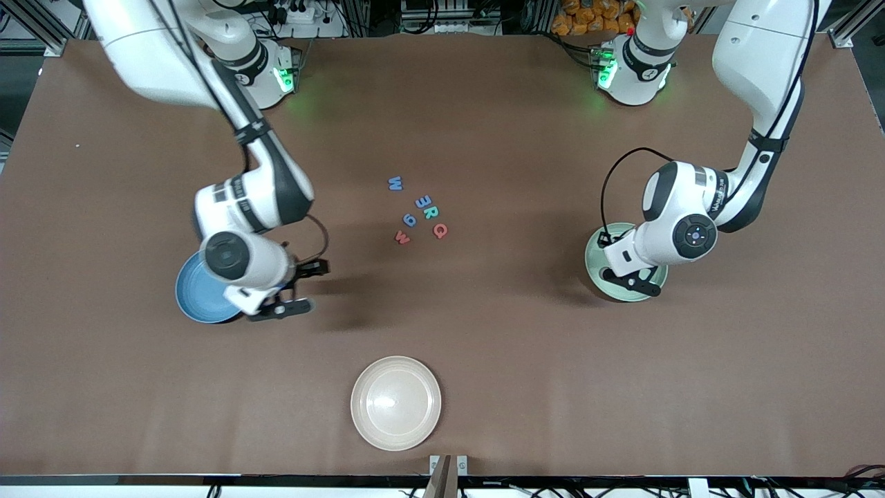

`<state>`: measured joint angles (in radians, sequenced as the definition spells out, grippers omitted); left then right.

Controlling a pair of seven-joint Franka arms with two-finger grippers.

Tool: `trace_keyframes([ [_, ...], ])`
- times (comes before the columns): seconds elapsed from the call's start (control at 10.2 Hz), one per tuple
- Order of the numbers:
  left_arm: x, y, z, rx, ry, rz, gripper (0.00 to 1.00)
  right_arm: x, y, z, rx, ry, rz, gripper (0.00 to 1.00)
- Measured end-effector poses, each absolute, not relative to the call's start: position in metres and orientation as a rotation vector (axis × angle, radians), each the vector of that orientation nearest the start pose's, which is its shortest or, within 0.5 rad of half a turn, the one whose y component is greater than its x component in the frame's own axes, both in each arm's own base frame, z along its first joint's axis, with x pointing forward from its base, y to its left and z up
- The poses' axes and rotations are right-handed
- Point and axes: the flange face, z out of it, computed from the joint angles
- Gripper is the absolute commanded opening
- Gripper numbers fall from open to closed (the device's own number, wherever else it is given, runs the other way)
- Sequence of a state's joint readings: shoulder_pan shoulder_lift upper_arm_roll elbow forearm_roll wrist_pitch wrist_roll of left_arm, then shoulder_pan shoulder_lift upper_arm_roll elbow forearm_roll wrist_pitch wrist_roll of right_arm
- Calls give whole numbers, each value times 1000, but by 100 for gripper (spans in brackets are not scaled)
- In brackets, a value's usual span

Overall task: Sort upper and lower case letters into plates
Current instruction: 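Release the H with the left gripper while the right gripper reaches letters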

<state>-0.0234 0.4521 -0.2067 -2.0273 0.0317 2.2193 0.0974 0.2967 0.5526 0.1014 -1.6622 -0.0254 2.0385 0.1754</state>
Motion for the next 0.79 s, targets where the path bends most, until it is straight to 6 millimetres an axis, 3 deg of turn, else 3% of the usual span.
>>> trace_keyframes([
  [0.1,558,-129,209,-3122,538,401,92,602,281,278,-3116,-433,241,100],
  [0.39,558,-136,213,-3127,509,388,96,561,364,278,-3075,-648,161,100],
  [0.59,555,-156,219,-3142,395,377,100,539,387,258,-3054,-724,133,100],
  [0.79,553,-184,232,-3155,242,365,100,517,393,224,-3028,-765,75,100],
])
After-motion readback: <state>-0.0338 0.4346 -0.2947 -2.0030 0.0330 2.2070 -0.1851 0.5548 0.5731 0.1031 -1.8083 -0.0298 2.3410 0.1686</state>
